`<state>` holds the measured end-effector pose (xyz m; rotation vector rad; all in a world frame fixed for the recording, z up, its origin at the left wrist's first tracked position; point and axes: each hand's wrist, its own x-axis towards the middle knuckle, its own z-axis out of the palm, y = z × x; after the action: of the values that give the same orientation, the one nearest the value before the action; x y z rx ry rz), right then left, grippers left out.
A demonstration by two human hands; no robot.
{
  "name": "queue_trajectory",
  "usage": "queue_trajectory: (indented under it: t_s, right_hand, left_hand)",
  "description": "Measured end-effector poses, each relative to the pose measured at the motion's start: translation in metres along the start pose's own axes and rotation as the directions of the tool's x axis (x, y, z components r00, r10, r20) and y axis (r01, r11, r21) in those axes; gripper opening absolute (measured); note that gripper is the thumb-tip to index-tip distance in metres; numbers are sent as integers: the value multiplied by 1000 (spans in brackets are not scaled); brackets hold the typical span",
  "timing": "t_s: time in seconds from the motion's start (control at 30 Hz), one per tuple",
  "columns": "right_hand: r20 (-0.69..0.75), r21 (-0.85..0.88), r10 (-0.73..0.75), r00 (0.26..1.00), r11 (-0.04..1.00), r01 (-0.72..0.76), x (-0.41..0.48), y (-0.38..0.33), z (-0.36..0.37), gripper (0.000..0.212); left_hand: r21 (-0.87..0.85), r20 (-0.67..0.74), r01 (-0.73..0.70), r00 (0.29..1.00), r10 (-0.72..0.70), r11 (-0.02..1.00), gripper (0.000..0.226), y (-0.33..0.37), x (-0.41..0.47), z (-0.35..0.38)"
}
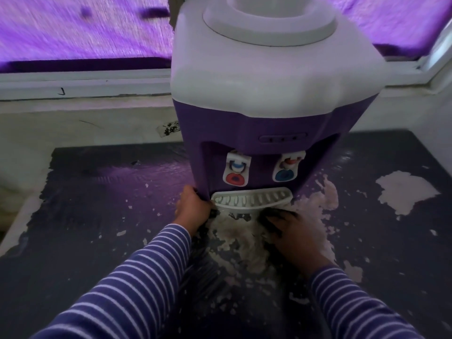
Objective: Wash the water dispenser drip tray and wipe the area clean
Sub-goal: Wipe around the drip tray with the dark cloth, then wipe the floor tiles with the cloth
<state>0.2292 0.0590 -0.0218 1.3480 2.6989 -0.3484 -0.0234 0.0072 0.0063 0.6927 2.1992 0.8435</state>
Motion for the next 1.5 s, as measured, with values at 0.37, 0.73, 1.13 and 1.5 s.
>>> queue_trajectory:
  t_s: [0.37, 0.73, 1.13, 1.5]
  right_hand:
    - [113, 442, 208, 971, 865, -237, -6, -92, 6, 56]
    - [153, 889, -38, 988, 442, -121, 1, -163, -35, 64]
    - [-158, 890, -86, 984, 420, 179, -6, -222, -69, 36]
    - [-503, 619, -114, 857, 643, 450, -73, -380, -66, 45]
  left_hand:
    - [-379, 13, -6, 1000, 12, 925, 31, -15, -18, 7]
    - [-574, 264, 207, 963, -60, 792, 26, -44, -76, -46]
    - [-769, -29, -111, 990, 139, 630, 12, -33, -110, -127]
    - [-732, -124, -175, 984, 125, 658, 6, -103, -167, -256]
